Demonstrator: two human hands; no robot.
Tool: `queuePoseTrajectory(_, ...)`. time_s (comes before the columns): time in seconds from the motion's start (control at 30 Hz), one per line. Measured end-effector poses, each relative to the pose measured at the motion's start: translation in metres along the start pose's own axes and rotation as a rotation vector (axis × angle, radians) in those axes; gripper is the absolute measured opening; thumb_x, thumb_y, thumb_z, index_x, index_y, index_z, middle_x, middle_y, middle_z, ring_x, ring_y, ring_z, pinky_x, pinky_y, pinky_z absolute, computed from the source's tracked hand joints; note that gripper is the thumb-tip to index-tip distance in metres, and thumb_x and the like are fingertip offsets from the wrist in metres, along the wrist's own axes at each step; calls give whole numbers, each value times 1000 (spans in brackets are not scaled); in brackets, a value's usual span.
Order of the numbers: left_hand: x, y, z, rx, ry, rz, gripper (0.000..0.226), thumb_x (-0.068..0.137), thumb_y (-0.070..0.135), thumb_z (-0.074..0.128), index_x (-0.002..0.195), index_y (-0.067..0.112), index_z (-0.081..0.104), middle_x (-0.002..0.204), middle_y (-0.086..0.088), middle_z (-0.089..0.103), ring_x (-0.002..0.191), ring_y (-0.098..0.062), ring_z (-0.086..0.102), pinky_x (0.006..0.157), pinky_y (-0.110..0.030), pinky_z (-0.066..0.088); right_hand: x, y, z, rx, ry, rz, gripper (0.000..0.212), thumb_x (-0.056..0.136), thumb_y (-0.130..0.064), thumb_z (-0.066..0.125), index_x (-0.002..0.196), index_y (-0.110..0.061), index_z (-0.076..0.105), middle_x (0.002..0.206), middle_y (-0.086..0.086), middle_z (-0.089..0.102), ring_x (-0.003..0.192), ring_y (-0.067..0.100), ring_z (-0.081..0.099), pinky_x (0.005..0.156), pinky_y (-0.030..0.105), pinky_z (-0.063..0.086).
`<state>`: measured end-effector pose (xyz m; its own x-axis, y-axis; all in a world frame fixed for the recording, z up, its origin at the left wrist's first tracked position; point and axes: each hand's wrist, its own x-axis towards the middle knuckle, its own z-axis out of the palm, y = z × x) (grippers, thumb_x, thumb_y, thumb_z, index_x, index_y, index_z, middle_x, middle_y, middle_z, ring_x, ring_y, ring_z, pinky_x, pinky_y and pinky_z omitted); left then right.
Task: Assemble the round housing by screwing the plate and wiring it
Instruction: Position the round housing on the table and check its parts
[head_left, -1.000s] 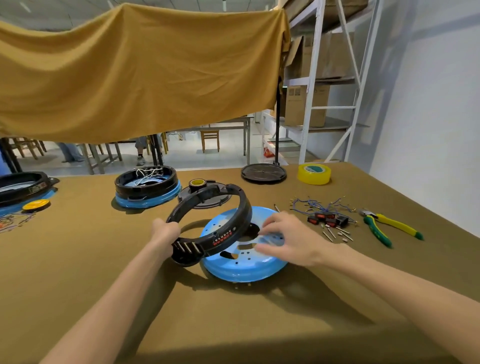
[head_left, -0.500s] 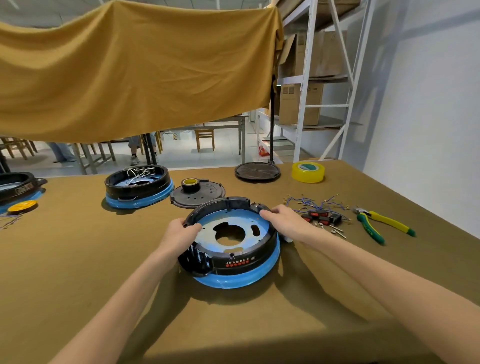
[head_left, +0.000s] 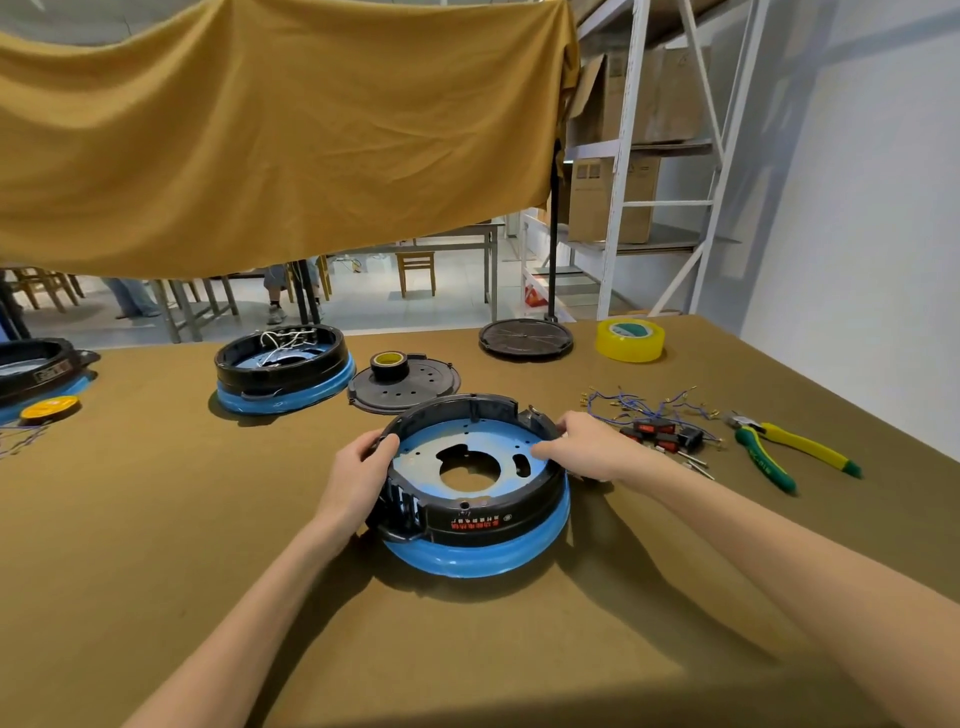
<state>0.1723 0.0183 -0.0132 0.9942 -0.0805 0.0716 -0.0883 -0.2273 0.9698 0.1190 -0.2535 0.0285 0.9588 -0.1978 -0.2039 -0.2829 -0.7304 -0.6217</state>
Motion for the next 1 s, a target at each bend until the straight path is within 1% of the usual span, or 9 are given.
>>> queuePoseTrajectory(0.07,3,-2,2,-23,5,5,17,106,32,51,111,27,67,89,5,72,80,-5,68,59,-15,48,1,-3,-1,9,21,-24,35,98,-46,57,108,-13,56,85,6,55,73,20,51,64,34,36)
queuePoseTrajectory(0.2,5,-11,2,-80,1,16,25,106,33,50,98,22,71,72,10,74,64,1,68,49,-10,46,3,-3,-1,-7,40,-45,26,102,-36,51,92,-13,51,81,8,48,69,22,46,63,34,33)
queuePoseTrajectory(0.37,15,-11,-3,-90,-82,-29,28,105,34,51,99,21,75,79,6,78,68,-4,72,53,-15,50,-1,6,-6,5,-43,-22,26,95,-39,62,90,-16,52,76,3,57,66,17,55,62,31,43)
queuePoseTrajectory(0.5,18,-10,2,-60,-45,-6,35,106,40,47,98,19,74,83,3,76,79,-10,71,64,-20,49,1,-2,-7,-113,74,-51,40,100,-51,52,117,-16,44,92,7,69,69,18,62,62,30,48)
queuePoseTrajectory(0.6,8,-16,-2,-96,0,59,43,109,44,38,101,22,74,91,3,77,87,-9,71,72,-21,51,5,2,2,-161,144,-119,43,104,-45,46,110,-6,63,87,8,68,80,27,67,62,33,45)
queuePoseTrajectory(0.73,3,-18,-8,-104,-104,92,33,108,38,42,122,27,70,109,8,77,103,-6,70,86,-25,52,4,10,3,-114,148,-125,36,104,-40,49,101,-8,65,95,12,71,91,29,69,67,35,47)
queuePoseTrajectory(0.87,4,-19,-6,-93,-118,95,25,107,36,46,123,39,65,109,20,75,104,2,68,80,-14,53,1,12,-1,-87,122,-109,40,102,-42,51,106,-4,66,99,16,72,85,30,72,75,45,57)
queuePoseTrajectory(0.93,5,-16,-5,-69,-106,83,24,108,37,43,113,50,62,99,35,72,98,13,65,72,-5,50,-1,13,-1,-117,155,-115,45,102,-47,51,105,-5,68,93,15,72,74,22,68,69,40,55)
queuePoseTrajectory(1.0,5,-13,-3,-51,-77,81,26,109,38,41,109,52,63,95,38,70,95,17,64,68,-2,48,1,10,-2,-258,273,-141,49,102,-53,50,103,-8,69,92,13,69,82,20,65,67,36,49)
